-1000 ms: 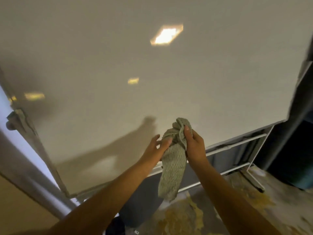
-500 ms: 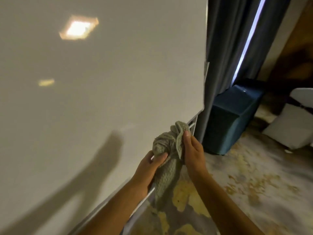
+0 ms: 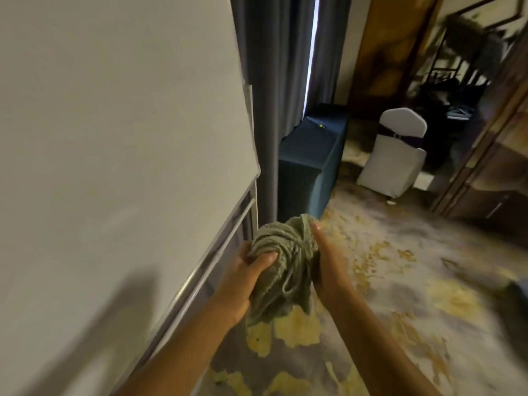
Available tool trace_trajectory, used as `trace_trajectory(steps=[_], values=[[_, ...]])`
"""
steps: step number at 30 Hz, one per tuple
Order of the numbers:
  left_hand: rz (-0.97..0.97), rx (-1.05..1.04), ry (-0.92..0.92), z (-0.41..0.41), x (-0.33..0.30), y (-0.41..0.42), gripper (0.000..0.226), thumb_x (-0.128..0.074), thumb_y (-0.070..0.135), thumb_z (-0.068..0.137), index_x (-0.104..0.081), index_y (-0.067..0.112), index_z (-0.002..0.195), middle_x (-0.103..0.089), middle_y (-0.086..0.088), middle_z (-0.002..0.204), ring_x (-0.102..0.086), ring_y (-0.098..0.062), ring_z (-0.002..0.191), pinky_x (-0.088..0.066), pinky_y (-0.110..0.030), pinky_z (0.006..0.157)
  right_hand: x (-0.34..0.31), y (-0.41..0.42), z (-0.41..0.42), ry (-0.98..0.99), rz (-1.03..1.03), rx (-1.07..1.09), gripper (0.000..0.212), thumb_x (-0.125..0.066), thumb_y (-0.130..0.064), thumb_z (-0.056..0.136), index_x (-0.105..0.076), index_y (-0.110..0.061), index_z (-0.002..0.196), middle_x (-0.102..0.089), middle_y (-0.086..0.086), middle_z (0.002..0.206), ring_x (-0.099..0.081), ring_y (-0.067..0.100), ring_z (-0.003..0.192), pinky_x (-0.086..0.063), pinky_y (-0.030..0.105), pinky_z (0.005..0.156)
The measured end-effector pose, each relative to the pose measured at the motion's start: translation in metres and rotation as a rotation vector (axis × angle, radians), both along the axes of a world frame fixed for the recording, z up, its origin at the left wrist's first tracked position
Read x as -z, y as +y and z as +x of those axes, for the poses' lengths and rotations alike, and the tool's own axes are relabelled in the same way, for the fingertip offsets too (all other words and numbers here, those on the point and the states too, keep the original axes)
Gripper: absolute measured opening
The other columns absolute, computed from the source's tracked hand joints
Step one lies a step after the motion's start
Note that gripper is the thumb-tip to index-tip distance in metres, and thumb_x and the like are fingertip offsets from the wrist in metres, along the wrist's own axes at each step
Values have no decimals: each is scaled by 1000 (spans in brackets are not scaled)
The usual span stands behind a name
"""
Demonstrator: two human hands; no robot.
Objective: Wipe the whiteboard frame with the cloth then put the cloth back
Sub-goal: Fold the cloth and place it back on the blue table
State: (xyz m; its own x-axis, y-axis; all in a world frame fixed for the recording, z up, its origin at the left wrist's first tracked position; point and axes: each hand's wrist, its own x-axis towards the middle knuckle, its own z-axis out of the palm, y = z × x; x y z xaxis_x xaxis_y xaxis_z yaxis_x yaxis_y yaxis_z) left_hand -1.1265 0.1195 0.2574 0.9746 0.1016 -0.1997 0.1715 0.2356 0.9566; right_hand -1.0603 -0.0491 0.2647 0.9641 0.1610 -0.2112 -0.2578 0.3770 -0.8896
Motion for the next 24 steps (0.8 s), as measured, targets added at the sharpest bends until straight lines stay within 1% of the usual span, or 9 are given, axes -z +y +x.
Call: trace_trajectory(steps=[2,6,10,12,14,16,18,21,24], values=[[62,-25,-14,41,6,-14,84,-91,47,60,-62,25,135,-74,-9,126,-72,-28,119,-54,-55,110,11,-23,32,-114,-30,-1,28,-65,-31,96,-73,-11,113,-73,14,111,-72,26,101,-59,30,77],[216,-39,2,120,5,-37,69,-81,26,73,-61,19,138,-73,-11,126,-69,-29,120,-54,-55,111,19,-60,103,-224,-82,72,15,-63,-20,95,-78,-20,97,-74,11,100,-69,29,100,-57,35,83],[370,-8,2,198,-6,-58,30,-74,2,92,-71,18,117,-76,-11,115,-74,-22,106,-60,-48,102,2,-94,167,-306,-142,-29,19,-64,-31,87,-78,-23,96,-73,0,95,-67,21,97,-56,27,77],[425,-71,-28,239,-14,-74,38,-66,-10,93,-68,18,117,-75,-13,117,-73,-22,105,-60,-48,100,-4,-111,199,-347,-195,-143,22,-59,-45,91,-78,-33,95,-74,-10,95,-69,9,95,-54,18,76],[453,-80,-69,279,-22,-89,43,-62,-16,91,-64,7,128,-73,-16,121,-71,-30,111,-58,-52,104,-2,-122,232,-335,-230,-190,41,-39,-60,98,-76,-43,101,-74,-16,105,-68,1,100,-52,12,78],[447,-65,-115,319,-21,-98,43,-63,-18,91,-66,4,127,-75,-7,107,-75,-14,96,-64,-36,89,0,-132,265,-333,-174,-141,58,-31,-60,101,-78,-26,105,-74,0,112,-67,15,107,-53,21,87],[383,-46,-103,361,-18,-110,36,-56,-14,97,-72,10,117,-77,-5,93,-77,-8,79,-61,-19,67,5,-144,306,-281,-110,-58,51,-52,-57,95,-77,-12,96,-72,13,102,-68,26,97,-56,31,85],[420,35,-209,409,-20,-124,46,-54,-18,95,-73,22,109,-79,-2,101,-76,-12,98,-62,-27,86,7,-152,364,-193,-103,-34,29,-70,-38,87,-69,-12,101,-68,17,100,-69,29,90,-58,37,77],[427,87,-299,471,-14,-130,38,-58,-16,96,-68,17,111,-80,10,94,-73,4,94,-59,-17,80,13,-156,422,-139,-218,-102,30,-60,-40,96,-64,-19,117,-74,4,106,-72,21,97,-59,31,76]])
